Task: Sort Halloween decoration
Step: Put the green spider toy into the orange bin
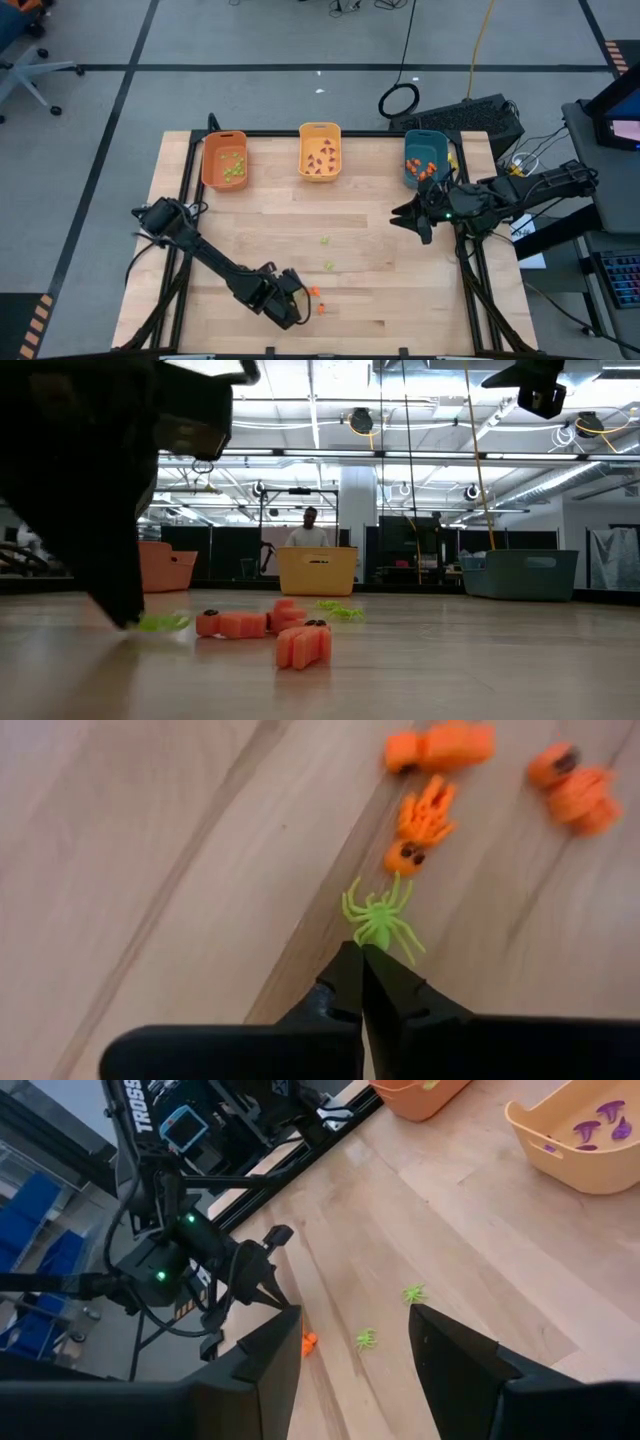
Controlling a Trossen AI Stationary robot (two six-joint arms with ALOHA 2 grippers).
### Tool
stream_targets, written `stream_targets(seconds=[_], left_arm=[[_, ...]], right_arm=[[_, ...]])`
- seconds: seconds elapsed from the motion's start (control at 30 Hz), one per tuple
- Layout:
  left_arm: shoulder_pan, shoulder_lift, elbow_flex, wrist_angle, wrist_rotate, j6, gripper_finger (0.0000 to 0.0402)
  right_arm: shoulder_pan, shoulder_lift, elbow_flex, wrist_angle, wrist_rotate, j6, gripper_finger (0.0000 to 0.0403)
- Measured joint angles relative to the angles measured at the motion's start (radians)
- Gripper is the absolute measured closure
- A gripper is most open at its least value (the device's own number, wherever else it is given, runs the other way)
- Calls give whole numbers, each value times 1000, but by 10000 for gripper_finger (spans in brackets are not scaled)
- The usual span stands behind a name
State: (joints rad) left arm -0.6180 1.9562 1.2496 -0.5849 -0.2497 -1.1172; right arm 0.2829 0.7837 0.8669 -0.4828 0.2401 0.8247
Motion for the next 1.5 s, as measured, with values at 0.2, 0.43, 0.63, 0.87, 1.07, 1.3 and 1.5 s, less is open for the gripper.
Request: stream_targets(seconds=[0.2,0.43,0.63,0.87,1.07,1.3,1.5], left_arm=[[20,-70,0,-1,-5,6,401],[47,-167,0,-7,-19,35,401],[84,-287,1,-6,-66,97,401],[160,-450,1,12,-79,210,401],[228,-588,2,80,-65,359,401],[322,-701,2,69,-62,473,401],[394,-766,2,67,-37,534,401]], right_arm=[[0,0,0,0,0,0,232],[0,0,0,0,0,0,232],[0,0,0,0,0,0,232],[0,0,0,-1,0,1,232],[0,0,0,0,0,1,232],[0,0,0,0,25,35,232],[0,0,0,18,27,80,232]])
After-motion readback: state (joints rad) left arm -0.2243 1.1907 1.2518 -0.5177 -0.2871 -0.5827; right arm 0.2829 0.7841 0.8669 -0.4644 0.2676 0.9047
